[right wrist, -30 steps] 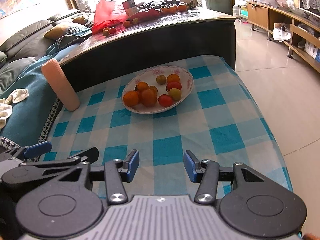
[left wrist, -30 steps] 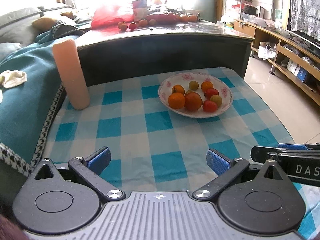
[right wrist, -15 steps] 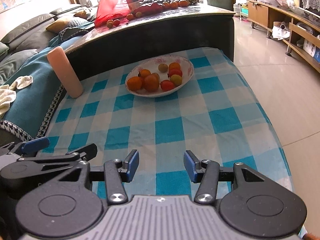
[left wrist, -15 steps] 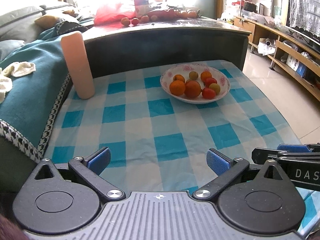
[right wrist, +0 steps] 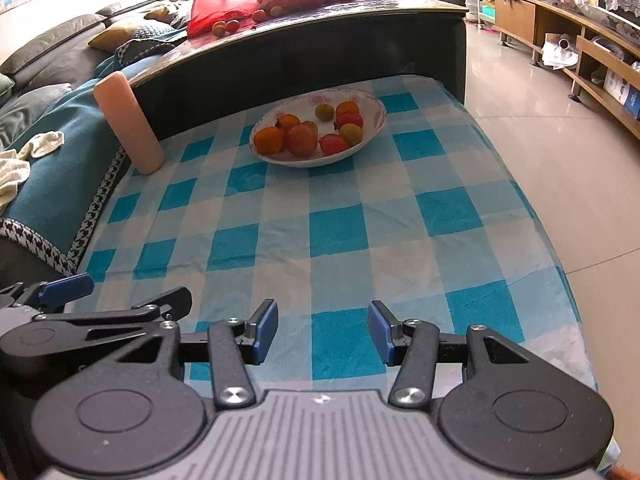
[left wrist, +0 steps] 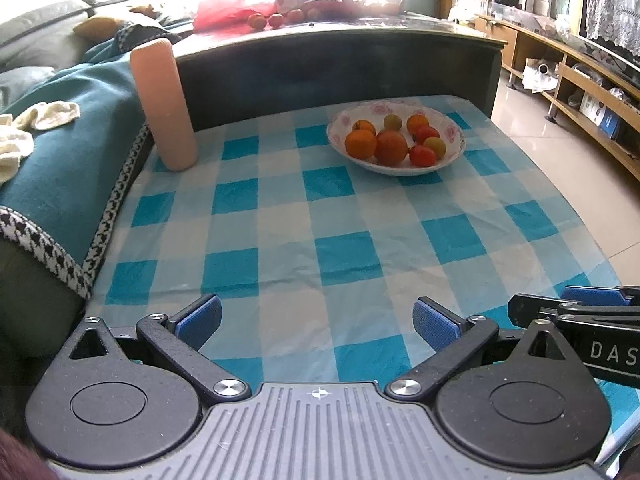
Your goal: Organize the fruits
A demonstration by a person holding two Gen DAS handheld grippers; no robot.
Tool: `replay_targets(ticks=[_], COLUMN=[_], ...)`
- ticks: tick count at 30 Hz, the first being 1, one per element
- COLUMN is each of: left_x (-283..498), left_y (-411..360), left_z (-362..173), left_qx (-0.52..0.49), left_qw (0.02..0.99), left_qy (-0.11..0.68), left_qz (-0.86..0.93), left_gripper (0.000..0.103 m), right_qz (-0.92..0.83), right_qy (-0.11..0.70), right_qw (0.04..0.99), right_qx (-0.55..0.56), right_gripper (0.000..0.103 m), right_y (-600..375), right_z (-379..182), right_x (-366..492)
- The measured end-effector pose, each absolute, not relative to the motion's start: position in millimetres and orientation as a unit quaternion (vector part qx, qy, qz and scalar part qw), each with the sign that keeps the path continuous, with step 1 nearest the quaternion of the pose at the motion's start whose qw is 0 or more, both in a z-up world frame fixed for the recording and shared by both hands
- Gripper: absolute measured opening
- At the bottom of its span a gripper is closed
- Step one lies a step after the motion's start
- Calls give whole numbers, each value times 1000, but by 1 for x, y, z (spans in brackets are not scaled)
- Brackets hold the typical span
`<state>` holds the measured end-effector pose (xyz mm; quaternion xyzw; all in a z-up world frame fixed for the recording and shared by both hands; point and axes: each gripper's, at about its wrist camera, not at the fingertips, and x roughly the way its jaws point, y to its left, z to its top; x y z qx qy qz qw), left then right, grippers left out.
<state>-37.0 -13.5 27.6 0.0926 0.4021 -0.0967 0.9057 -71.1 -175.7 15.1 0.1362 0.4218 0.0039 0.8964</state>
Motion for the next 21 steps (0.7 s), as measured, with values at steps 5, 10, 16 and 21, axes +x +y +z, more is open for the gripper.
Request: replay_targets(ticks=[5,10,16,21], left_x=[-40,-42,-43,-43], left_y=[-12,-11,-10,-10], left_z=[25,24,23,22], left_qx=[97,98,99,99], left_qw=[905,905,905,905], left_qy=[404,404,405,405], left_qz=[-94,-92,-89,-87], left_gripper=[103,103,103,103], right_qz=[4,3,4,4], right_qy=[427,429,432,432], right_qw=[895,894,893,893], right_qx=[131,130,128,129], right_gripper=[63,63,63,63], right_y=[-173,-171,-170,-170], right_z=[13,12,11,10], right_x=[-73,-75,-75,-74])
